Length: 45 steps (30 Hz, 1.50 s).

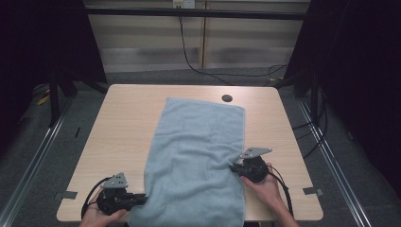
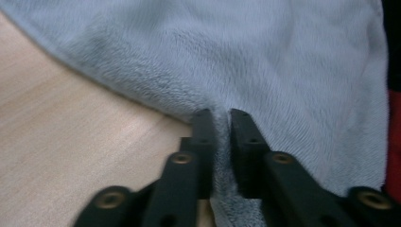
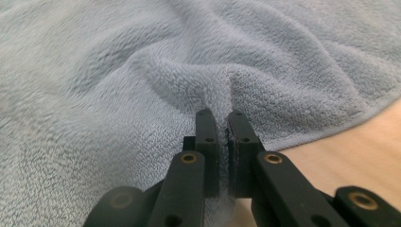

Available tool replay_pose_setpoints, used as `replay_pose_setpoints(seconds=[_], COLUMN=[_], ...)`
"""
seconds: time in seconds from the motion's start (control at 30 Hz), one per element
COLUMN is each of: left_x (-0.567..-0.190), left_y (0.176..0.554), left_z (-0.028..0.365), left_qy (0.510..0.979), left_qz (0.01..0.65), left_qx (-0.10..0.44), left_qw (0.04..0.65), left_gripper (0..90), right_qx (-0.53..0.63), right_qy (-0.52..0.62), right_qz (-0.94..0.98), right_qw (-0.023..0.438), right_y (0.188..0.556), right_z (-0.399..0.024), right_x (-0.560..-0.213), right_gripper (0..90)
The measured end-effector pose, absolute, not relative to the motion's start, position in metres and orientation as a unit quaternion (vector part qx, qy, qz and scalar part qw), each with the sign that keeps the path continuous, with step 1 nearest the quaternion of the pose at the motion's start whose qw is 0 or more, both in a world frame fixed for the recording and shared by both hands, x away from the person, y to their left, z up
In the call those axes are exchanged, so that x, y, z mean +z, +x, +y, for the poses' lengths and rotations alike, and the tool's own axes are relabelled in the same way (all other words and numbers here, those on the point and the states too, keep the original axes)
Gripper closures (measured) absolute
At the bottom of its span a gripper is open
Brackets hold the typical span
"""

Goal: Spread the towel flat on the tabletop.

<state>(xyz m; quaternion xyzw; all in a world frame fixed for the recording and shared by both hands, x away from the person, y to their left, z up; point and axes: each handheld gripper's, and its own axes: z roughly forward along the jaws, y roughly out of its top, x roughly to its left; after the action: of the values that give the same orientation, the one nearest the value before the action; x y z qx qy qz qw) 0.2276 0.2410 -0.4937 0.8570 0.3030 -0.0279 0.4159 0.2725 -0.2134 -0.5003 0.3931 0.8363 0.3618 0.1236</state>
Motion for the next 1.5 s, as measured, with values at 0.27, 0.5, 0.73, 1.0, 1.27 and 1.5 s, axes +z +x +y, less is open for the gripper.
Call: replay_pose_setpoints(seconds=[0.27,0.5,0.73,1.0,1.27,1.5], left_x=[-0.482,-0.499,-0.501,-0.501,-0.500,-0.499], left_y=[0.299,0.339,0.316,0.280,0.252,0.230], left_z=[0.225,0.207,0.214,0.223,0.227,0.228], left_qy=[0.841,0.855,0.861,0.861,0.864,0.867], left_qz=[0.333,0.335,0.315,0.314,0.304,0.298], left_qx=[0.031,0.063,0.068,0.044,0.019,-0.017], left_qw=[0.424,0.390,0.393,0.398,0.401,0.400], left_gripper=[54.8,69.7,87.4,87.4,87.9,89.2], right_qx=[0.364,0.364,0.366,0.368,0.361,0.368], right_qy=[0.382,0.385,0.396,0.390,0.381,0.379], right_qz=[0.842,0.840,0.834,0.837,0.846,0.846], right_qw=[0.112,0.113,0.115,0.106,0.093,0.068], right_y=[0.265,0.268,0.267,0.250,0.223,0.201], right_z=[-0.210,-0.213,-0.217,-0.220,-0.221,-0.225], right_x=[-0.500,-0.500,-0.500,-0.499,-0.497,-0.496], right_gripper=[85.7,85.7,85.6,85.5,85.9,86.1])
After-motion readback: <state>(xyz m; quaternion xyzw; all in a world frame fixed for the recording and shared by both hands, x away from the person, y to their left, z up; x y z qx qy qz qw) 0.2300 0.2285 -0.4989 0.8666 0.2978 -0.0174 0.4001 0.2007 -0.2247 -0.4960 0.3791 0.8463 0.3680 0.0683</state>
